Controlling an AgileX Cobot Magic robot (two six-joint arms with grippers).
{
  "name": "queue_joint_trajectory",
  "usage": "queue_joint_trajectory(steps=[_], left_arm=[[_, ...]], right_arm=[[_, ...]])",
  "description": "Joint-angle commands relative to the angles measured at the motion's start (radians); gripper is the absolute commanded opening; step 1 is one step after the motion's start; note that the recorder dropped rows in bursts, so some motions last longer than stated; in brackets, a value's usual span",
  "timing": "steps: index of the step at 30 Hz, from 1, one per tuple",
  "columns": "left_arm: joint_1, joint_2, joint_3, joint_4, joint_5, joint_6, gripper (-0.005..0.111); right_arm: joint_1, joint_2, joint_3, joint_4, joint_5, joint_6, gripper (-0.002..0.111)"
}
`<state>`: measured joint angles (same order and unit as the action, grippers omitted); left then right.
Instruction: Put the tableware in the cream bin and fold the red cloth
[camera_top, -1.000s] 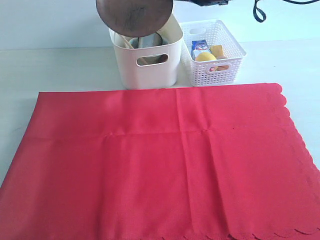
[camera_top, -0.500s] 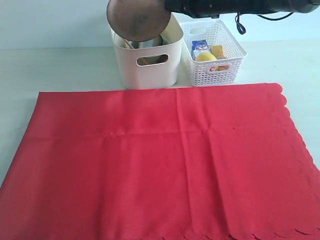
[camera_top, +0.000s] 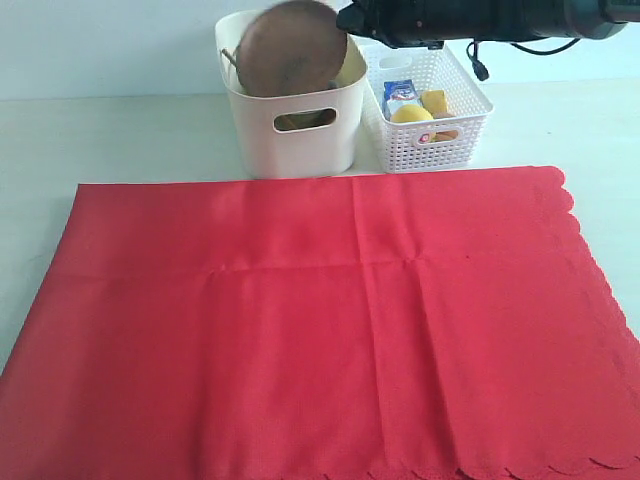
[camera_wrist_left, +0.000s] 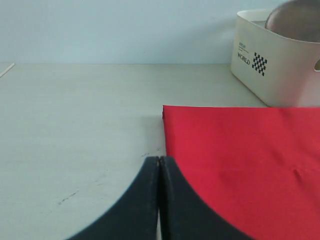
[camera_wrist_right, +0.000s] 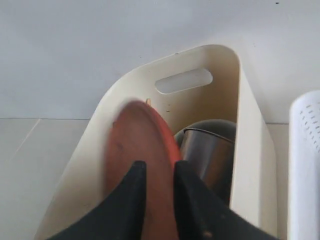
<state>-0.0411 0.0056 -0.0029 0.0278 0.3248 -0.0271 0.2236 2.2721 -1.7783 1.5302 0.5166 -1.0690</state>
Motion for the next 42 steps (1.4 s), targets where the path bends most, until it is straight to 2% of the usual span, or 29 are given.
queue_joint_trajectory(steps=[1, 6, 8, 16, 20, 21, 23, 25, 26, 29, 31, 36, 42], left_arm=[[0.002, -0.006, 0.003, 0.007, -0.005, -0.002, 0.000], [0.002, -0.006, 0.003, 0.007, -0.005, -0.002, 0.000], [0.002, -0.006, 0.003, 0.007, -0.005, -0.002, 0.000], [0.002, -0.006, 0.003, 0.007, -0.005, -0.002, 0.000], [0.002, -0.006, 0.003, 0.007, -0.005, -0.002, 0.000], [0.002, -0.006, 0.003, 0.007, -0.005, -0.002, 0.000], [0.002, -0.006, 0.003, 0.007, -0.005, -0.002, 0.000], [0.002, -0.006, 0.003, 0.007, -0.005, -0.002, 0.000], [0.002, -0.006, 0.003, 0.007, -0.005, -0.002, 0.000], [0.002, -0.006, 0.003, 0.007, -0.005, -0.002, 0.000], [0.002, -0.006, 0.003, 0.007, -0.005, -0.002, 0.000], [0.002, -0.006, 0.003, 0.007, -0.005, -0.002, 0.000], [0.002, -0.006, 0.003, 0.007, -0.005, -0.002, 0.000]], right_arm=[[0.007, -0.005, -0.008, -0.021, -0.011, -0.001, 0.044], [0.020, -0.005, -0.008, -0.026, -0.011, -0.003, 0.067], [0.020, -0.005, -0.008, -0.026, 0.009, -0.003, 0.071], [-0.046, -0.036, -0.008, -0.085, 0.265, -0.003, 0.071], [-0.107, -0.073, -0.008, -0.094, 0.427, 0.008, 0.058], [-0.135, -0.094, -0.008, -0.104, 0.494, 0.038, 0.047], [-0.172, -0.131, -0.008, -0.175, 0.574, 0.092, 0.034], [-0.190, -0.178, 0.003, -0.276, 0.614, 0.153, 0.021], [-0.192, -0.195, 0.011, -0.305, 0.614, 0.171, 0.018], [-0.192, -0.311, 0.084, -0.483, 0.536, 0.275, 0.005], [-0.192, -0.399, 0.146, -0.541, 0.485, 0.287, 0.000], [-0.189, -0.626, 0.347, -0.544, 0.355, 0.248, 0.000], [-0.189, -0.873, 0.607, -0.428, 0.128, 0.156, 0.000]])
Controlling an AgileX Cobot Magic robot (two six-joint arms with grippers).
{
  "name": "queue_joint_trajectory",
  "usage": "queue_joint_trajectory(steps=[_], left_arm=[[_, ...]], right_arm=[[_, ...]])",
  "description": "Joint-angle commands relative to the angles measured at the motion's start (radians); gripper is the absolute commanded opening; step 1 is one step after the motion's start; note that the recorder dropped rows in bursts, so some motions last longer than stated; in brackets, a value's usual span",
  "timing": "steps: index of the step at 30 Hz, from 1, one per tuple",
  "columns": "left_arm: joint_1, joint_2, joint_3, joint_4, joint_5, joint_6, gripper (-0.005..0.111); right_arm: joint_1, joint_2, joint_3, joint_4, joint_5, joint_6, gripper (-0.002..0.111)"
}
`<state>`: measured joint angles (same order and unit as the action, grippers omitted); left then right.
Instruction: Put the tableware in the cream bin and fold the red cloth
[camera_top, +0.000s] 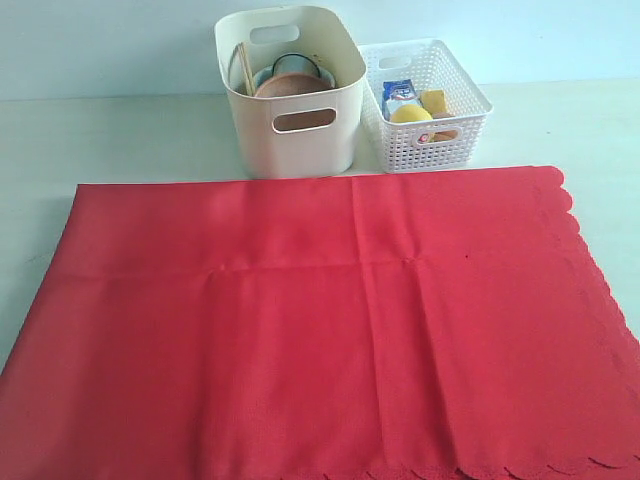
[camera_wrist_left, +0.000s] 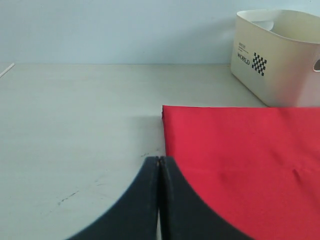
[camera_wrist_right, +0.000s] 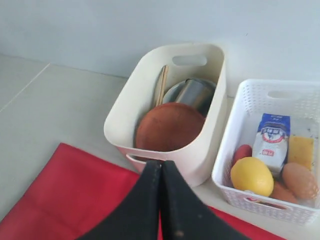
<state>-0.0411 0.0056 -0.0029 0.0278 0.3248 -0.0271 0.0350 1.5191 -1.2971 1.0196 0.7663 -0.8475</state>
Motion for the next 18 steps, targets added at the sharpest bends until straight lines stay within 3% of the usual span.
queue_joint_trajectory(steps=[1, 8, 12, 18], left_arm=[[0.002, -0.006, 0.003, 0.007, -0.005, -0.002, 0.000], [0.002, -0.006, 0.003, 0.007, -0.005, -0.002, 0.000], [0.002, -0.006, 0.003, 0.007, -0.005, -0.002, 0.000], [0.002, -0.006, 0.003, 0.015, -0.038, -0.002, 0.000]], right_arm=[[0.000, -0.153, 0.165, 0.112, -0.149, -0.086, 0.000], [0.000, -0.370, 0.468, 0.446, -0.218, -0.373, 0.000], [0.000, -0.450, 0.669, 0.705, -0.196, -0.665, 0.000], [0.000, -0.472, 0.854, 0.725, -0.171, -0.896, 0.000]])
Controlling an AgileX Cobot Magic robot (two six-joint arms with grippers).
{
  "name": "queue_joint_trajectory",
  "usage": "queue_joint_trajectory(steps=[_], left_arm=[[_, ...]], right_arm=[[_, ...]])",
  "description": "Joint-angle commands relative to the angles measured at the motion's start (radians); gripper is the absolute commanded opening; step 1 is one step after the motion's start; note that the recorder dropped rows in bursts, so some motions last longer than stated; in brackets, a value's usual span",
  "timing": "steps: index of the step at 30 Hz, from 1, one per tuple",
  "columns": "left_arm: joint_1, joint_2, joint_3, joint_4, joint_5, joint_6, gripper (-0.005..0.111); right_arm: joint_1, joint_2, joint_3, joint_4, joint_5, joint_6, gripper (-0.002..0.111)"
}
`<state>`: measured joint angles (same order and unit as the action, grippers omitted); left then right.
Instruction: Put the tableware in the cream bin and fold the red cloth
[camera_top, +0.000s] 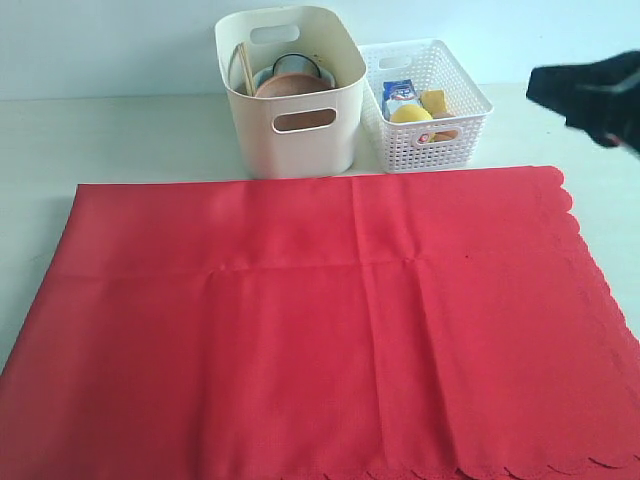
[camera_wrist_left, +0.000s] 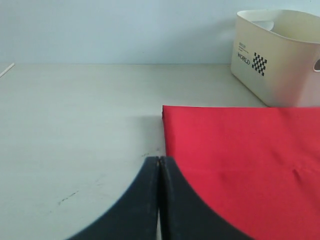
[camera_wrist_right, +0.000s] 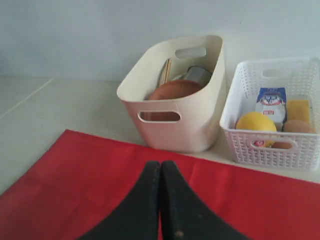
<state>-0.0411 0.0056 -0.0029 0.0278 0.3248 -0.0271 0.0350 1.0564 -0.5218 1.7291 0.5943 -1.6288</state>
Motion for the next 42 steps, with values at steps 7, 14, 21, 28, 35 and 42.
queue_joint_trajectory(steps=[7, 14, 21, 28, 35, 42], left_arm=[[0.002, -0.006, 0.003, -0.159, -0.204, -0.214, 0.000], [0.002, -0.006, 0.003, -0.192, -0.362, -0.322, 0.000], [0.002, -0.006, -0.030, -0.189, -0.433, -0.316, 0.000], [0.002, 0.164, -0.125, -0.111, -0.463, -0.314, 0.000], [0.002, 0.707, -0.208, 0.033, -0.479, -0.309, 0.000], [0.002, 1.214, -0.246, 0.156, -0.613, -0.314, 0.000]], right_arm=[[0.000, -0.009, 0.147, 0.015, -0.069, -0.153, 0.000], [0.000, -0.005, 0.135, 0.015, -0.099, -0.155, 0.000], [0.000, 0.104, 0.043, 0.015, -0.496, -0.096, 0.000], [0.000, 0.338, 0.013, 0.015, -0.231, -0.142, 0.000], [0.000, 0.470, 0.013, 0.015, -0.046, -0.182, 0.000], [0.000, 0.470, 0.013, 0.015, -0.048, -0.182, 0.000]])
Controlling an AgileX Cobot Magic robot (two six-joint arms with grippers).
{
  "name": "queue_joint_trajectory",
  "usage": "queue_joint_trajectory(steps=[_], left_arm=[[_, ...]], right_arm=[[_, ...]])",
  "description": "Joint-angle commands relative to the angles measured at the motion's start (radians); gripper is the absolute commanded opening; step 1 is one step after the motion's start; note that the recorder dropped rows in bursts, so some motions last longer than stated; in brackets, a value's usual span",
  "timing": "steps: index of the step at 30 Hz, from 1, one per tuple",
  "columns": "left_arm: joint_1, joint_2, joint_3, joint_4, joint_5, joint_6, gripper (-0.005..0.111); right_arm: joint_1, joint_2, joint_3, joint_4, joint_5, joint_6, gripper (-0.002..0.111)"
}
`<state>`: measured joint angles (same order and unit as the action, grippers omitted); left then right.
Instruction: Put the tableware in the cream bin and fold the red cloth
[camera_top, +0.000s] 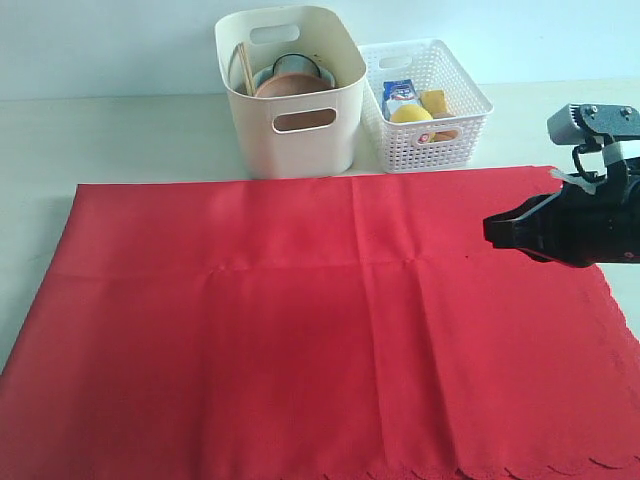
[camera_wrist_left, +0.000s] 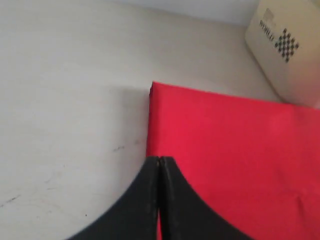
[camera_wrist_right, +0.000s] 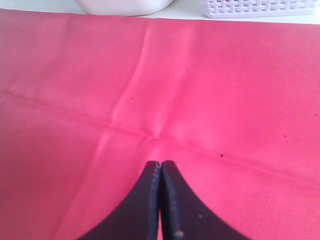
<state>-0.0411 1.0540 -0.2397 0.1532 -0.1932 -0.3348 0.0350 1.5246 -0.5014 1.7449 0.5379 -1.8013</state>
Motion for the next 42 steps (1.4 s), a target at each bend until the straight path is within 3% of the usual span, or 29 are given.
queue_joint_trajectory(steps=[1, 3, 9, 13, 23, 26, 29, 36, 42], left_arm=[[0.002, 0.213, -0.013, 0.046, -0.113, -0.006, 0.003], [0.002, 0.343, -0.045, 0.119, -0.131, -0.048, 0.025], [0.002, 0.485, -0.080, 0.160, -0.168, -0.093, 0.064], [0.002, 0.543, -0.095, 0.227, -0.205, -0.093, 0.072], [0.002, 0.718, -0.155, 0.241, -0.240, -0.115, 0.073], [0.002, 0.748, -0.164, 0.253, -0.262, -0.119, 0.069], [0.002, 0.755, -0.167, 0.262, -0.263, -0.156, 0.054], [0.002, 0.755, -0.167, 0.267, -0.243, -0.213, 0.002], [0.009, 0.686, -0.167, 0.272, -0.174, -0.188, 0.000]], right_arm=[[0.000, 0.001, -0.007, 0.000, 0.008, -0.009, 0.000], [0.000, 0.001, -0.007, 0.000, 0.008, -0.009, 0.000], [0.000, 0.001, -0.007, 0.000, 0.008, -0.012, 0.000], [0.000, 0.001, -0.007, 0.000, 0.008, -0.012, 0.000], [0.000, 0.001, -0.007, 0.000, 0.008, -0.012, 0.000], [0.000, 0.001, -0.007, 0.000, 0.012, -0.012, 0.000], [0.000, 0.001, -0.007, 0.000, 0.012, -0.012, 0.000], [0.000, 0.001, -0.007, 0.000, 0.008, -0.031, 0.000], [0.000, 0.001, -0.007, 0.000, 0.006, -0.027, 0.000]])
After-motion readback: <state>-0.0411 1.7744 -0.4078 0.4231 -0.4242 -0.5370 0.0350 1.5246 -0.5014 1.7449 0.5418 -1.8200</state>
